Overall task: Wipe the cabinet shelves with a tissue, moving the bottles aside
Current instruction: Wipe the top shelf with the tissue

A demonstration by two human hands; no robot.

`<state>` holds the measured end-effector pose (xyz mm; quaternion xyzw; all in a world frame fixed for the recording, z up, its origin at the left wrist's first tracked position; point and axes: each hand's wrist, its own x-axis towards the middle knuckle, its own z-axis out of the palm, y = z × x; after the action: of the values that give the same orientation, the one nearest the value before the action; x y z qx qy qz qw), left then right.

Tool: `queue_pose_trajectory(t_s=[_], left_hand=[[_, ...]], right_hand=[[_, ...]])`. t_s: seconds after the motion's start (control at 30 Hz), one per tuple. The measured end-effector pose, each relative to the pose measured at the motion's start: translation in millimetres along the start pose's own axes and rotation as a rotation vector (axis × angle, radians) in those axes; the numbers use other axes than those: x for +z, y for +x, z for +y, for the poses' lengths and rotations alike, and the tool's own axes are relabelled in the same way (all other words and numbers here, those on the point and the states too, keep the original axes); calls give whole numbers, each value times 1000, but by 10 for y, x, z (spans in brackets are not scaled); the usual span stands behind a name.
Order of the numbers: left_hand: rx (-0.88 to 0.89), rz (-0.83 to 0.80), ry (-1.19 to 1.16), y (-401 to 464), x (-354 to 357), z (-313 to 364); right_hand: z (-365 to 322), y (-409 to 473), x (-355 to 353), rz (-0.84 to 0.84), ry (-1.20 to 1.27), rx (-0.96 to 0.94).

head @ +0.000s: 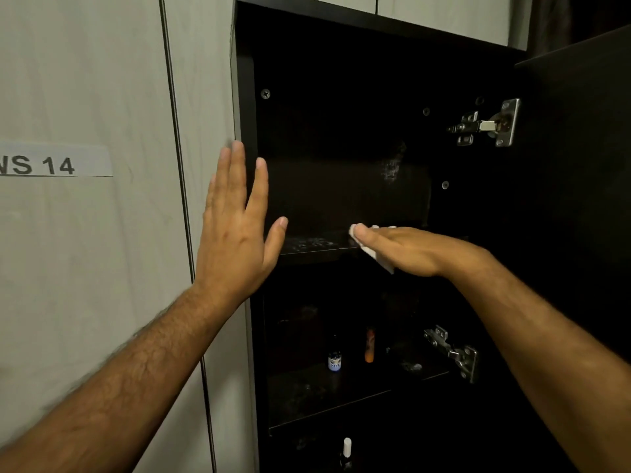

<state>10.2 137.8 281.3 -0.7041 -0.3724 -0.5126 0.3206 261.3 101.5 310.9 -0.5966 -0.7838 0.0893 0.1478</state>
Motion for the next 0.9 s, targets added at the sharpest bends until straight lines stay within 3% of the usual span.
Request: queue_pose_trajectory(t_s=[0.17, 0.4, 0.63, 0.8, 0.9], left_hand=[[-13, -1, 5, -27, 6, -51], [-51, 7, -26, -37, -17, -129], [-99, -26, -33, -76, -4, -183], [-114, -29, -48, -90, 1, -181], [-114, -44, -40, -93, -6, -215]], right_hand=[[-127, 198, -7, -4, -135, 148], [-297, 74, 63, -43, -64, -134], [-445, 199, 40, -52, -182, 95], [-559, 84, 130, -58, -101, -205], [-373, -6, 55, -65, -52, -134]])
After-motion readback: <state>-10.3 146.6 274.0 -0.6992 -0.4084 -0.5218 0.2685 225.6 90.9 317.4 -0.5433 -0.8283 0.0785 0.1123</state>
